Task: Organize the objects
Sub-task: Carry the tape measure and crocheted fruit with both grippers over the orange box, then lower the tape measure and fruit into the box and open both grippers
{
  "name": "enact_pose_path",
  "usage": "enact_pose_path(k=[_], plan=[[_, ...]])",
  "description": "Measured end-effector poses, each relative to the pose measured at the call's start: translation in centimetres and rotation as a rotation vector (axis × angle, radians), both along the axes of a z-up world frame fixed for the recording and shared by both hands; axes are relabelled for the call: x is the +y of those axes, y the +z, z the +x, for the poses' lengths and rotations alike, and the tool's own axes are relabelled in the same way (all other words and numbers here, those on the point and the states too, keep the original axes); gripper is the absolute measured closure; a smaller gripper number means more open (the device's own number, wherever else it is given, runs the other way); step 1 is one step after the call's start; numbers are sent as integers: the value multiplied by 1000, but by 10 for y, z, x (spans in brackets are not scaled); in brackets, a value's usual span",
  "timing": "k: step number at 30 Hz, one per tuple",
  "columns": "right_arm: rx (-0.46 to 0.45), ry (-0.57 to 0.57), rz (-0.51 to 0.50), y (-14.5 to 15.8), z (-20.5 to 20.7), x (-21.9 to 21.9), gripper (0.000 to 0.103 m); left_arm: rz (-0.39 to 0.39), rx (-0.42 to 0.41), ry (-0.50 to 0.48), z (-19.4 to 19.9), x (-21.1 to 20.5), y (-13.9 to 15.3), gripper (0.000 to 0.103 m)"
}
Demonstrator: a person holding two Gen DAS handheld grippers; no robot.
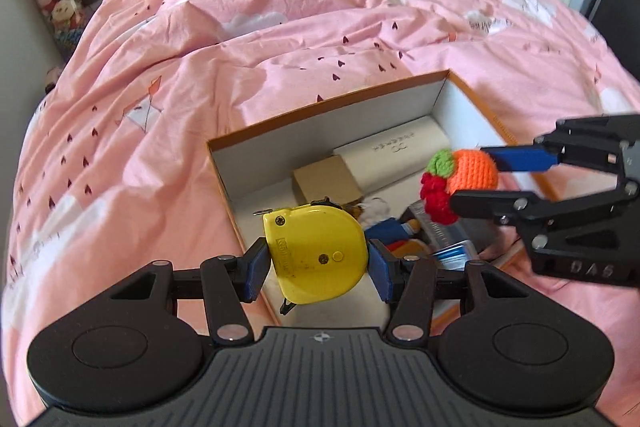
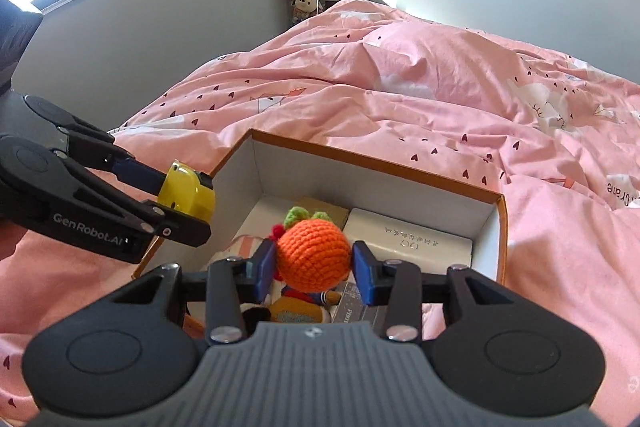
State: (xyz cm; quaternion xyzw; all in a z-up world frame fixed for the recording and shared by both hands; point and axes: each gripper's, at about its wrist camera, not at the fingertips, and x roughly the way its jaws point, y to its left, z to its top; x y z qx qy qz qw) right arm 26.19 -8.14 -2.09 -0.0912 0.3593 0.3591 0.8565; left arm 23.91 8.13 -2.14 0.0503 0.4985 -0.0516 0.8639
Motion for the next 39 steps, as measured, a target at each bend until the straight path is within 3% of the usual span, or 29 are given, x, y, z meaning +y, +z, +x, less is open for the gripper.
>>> enact_pose_path(k=[5,8,13,18,23,30,39], plan=[[81,-29,36,-14,25,4,60,95,24,-137,22,-5,-13,43],[123,-49,57,-21,38,4,60,201,43,-212,36,-15,-25,43],[128,-48,55,-26,47,5,60,367,92,-363,58,-28,-51,43],[136,-49,51,-34,60,4,60,497,191,-494,75,-35,-78,43],[150,-44,57,-40,67,6,60,519,283,-574,93,-33,-99,43],[169,-48,57,-47,72,4,60,579,349,-653,105,-33,-123,43],[183,-44,45,-51,73,9,60,666,271,-735,92,-29,-130,39]])
